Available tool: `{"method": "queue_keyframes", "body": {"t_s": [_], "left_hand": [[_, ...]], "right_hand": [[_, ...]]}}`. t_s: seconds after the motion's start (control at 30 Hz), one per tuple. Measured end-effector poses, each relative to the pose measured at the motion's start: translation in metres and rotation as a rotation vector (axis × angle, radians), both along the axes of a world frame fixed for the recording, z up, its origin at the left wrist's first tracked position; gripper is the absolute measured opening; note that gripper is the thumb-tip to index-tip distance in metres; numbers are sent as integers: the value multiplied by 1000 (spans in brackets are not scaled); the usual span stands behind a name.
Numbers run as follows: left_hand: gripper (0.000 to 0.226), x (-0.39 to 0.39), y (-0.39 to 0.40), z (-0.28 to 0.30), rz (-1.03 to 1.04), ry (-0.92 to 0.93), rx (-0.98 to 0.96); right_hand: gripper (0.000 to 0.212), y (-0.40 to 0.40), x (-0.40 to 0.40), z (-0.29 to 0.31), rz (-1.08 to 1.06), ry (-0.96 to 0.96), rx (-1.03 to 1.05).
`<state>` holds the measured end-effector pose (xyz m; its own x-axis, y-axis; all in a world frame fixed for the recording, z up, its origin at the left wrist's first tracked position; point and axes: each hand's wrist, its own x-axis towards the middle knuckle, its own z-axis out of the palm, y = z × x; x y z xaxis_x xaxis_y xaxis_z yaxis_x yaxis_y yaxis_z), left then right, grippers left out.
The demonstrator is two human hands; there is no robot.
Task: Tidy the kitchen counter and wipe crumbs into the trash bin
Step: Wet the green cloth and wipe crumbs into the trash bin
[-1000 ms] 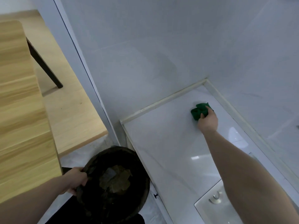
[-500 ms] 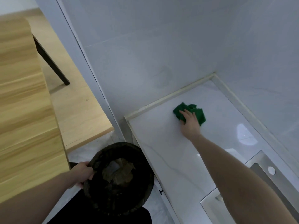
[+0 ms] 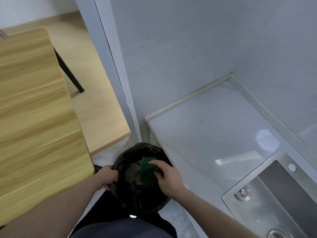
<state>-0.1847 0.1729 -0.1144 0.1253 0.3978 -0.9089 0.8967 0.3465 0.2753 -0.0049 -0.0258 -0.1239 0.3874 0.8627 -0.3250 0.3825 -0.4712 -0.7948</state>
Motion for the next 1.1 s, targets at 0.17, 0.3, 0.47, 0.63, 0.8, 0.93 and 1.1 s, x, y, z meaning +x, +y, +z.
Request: {"method": "queue_keyframes", "body": {"t_s": [0.17, 0.3, 0.47, 0.63, 0.8, 0.93, 1.1], "left_hand": [[36, -3, -3, -4, -14, -3, 6], [34, -3, -3, -6, -48, 7, 13], [35, -3, 2, -11, -44, 13, -3], [35, -1, 8, -18, -40, 24, -34], [43, 2, 16, -29, -11, 28, -44], [48, 3, 20, -38, -9, 49, -38], [39, 3, 27, -43, 22, 73, -7]], "right_hand": [[46, -14, 62, 24, -273, -73, 114], [48, -22, 137, 37, -523, -213, 146], [46, -30, 228, 38, -714, -388, 74], [48, -33, 302, 24, -816, -461, -81], [59, -9, 335, -15, -703, -322, -374], [62, 22, 340, -36, -675, -342, -400], [64, 64, 330, -39, -473, -384, -303]]}}
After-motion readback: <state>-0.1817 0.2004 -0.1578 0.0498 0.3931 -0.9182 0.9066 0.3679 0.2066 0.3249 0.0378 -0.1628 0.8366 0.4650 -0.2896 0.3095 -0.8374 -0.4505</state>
